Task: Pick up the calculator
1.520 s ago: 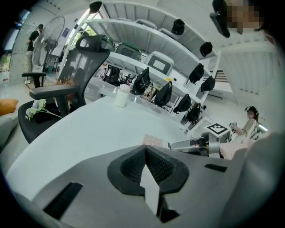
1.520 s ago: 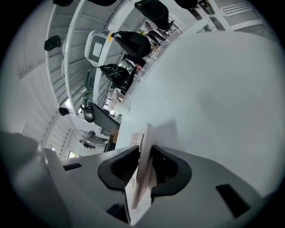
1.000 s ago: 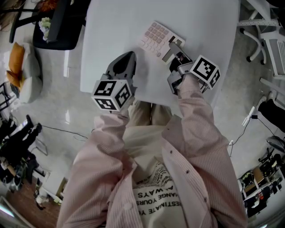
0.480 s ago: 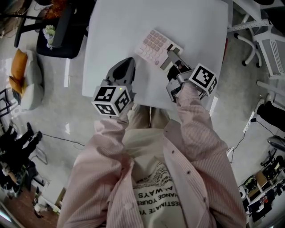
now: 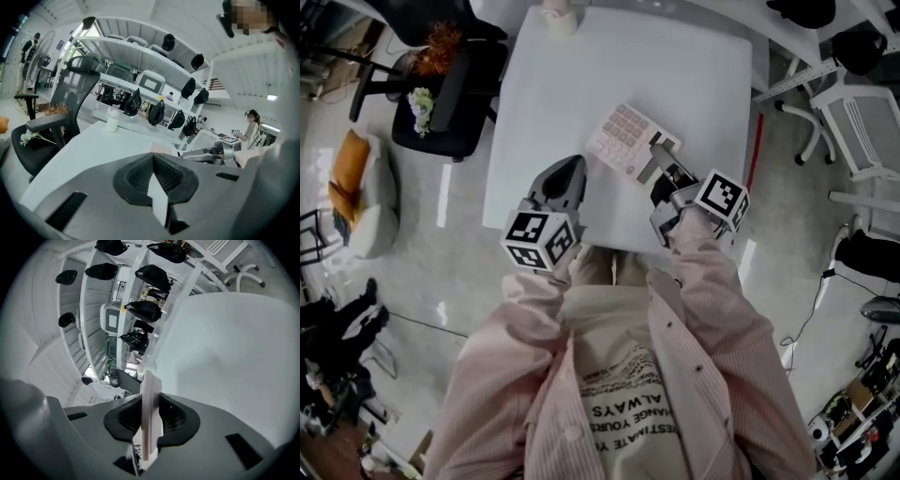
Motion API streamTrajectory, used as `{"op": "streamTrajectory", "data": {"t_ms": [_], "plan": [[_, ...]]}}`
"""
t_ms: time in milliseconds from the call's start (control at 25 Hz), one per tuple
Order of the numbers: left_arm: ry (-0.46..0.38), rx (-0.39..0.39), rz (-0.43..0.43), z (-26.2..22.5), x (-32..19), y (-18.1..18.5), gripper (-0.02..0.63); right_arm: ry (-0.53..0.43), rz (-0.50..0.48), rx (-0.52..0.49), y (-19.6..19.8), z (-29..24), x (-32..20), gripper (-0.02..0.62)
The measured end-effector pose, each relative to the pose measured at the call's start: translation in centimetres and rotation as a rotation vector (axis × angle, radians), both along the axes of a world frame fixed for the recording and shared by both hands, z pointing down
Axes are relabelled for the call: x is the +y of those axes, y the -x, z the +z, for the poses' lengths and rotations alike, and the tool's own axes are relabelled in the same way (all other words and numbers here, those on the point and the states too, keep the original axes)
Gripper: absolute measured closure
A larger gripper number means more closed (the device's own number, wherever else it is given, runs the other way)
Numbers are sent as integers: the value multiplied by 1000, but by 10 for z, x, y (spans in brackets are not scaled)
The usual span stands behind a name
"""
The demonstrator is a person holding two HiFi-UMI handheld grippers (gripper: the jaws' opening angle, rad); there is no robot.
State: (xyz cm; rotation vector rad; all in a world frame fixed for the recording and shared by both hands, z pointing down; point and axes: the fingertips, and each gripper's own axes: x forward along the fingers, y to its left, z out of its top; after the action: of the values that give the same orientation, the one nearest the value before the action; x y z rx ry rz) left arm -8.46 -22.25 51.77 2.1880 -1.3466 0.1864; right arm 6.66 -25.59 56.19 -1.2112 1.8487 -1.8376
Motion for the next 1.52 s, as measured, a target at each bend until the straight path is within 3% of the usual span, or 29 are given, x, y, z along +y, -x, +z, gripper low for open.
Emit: {"op": "streamTrajectory", "data": {"t_ms": [840, 1520], "plan": [[-180, -36, 54, -83, 15, -5, 604, -93, 28, -36, -31, -84, 20, 525], [-304, -64, 6, -135, -5, 28, 604, -149, 98, -99, -44, -131, 10, 525]]}}
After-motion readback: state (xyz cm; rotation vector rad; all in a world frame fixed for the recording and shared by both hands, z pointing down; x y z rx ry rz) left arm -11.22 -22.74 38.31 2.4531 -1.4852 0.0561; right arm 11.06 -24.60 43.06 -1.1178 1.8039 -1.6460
